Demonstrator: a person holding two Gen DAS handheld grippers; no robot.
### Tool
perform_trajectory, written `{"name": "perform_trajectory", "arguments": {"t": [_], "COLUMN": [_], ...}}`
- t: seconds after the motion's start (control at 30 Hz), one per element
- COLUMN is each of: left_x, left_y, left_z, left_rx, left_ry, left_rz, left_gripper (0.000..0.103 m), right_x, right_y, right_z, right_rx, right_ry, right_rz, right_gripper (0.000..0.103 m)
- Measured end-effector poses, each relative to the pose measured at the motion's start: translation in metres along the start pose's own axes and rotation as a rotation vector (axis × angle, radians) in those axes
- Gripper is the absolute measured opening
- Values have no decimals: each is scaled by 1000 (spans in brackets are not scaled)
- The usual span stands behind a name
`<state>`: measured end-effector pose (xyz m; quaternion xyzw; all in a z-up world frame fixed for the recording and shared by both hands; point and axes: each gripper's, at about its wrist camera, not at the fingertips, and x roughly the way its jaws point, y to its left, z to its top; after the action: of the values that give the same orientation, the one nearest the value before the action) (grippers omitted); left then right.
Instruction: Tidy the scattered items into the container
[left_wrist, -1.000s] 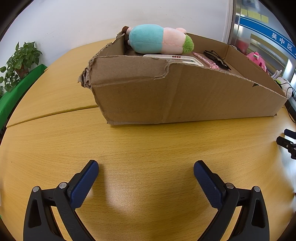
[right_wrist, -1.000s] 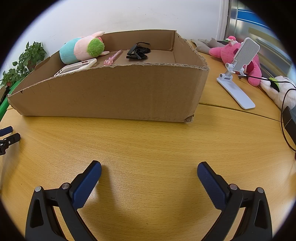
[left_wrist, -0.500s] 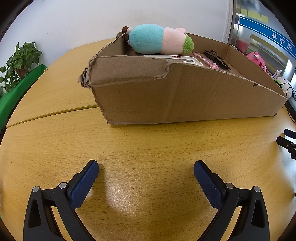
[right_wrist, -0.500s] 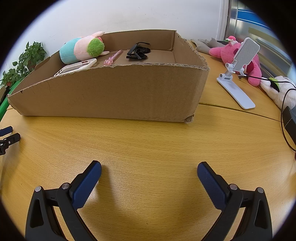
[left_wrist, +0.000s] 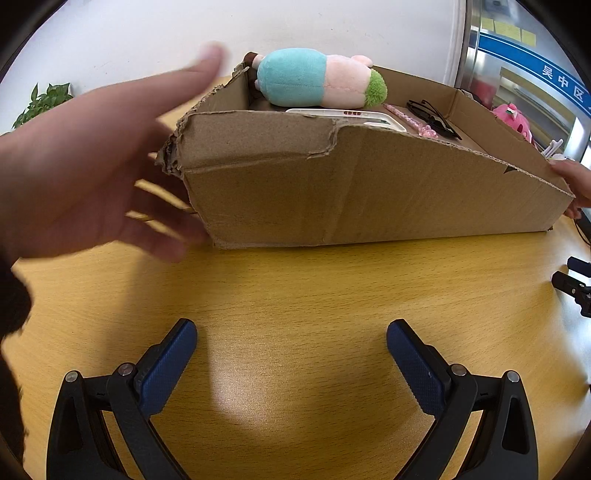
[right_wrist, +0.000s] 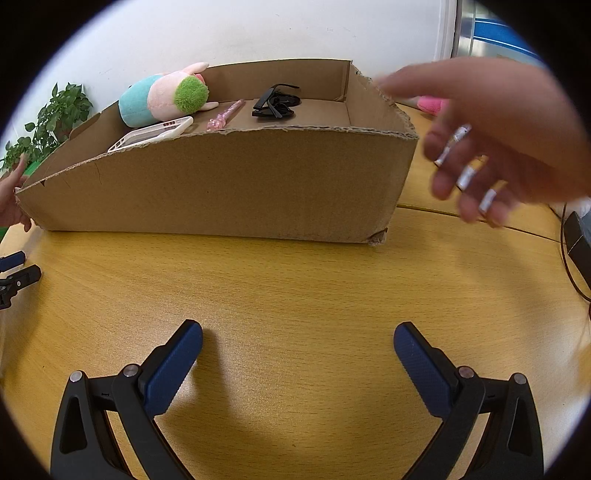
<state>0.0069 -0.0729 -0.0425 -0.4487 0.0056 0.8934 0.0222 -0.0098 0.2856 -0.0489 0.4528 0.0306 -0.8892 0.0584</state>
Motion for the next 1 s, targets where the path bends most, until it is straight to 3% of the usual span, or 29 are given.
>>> {"name": "perform_trajectory", "arguments": {"t": [1.0], "left_x": [4], "left_y": [2], "left_z": [1], "left_rx": [-1], "left_ry": [0], "left_rz": [2], "left_gripper": [103], "right_x": [-4], "right_y": [2], "right_z": [-5], "right_rx": [2], "right_ry": [0], "right_rz": [-2], "right_gripper": [103]}}
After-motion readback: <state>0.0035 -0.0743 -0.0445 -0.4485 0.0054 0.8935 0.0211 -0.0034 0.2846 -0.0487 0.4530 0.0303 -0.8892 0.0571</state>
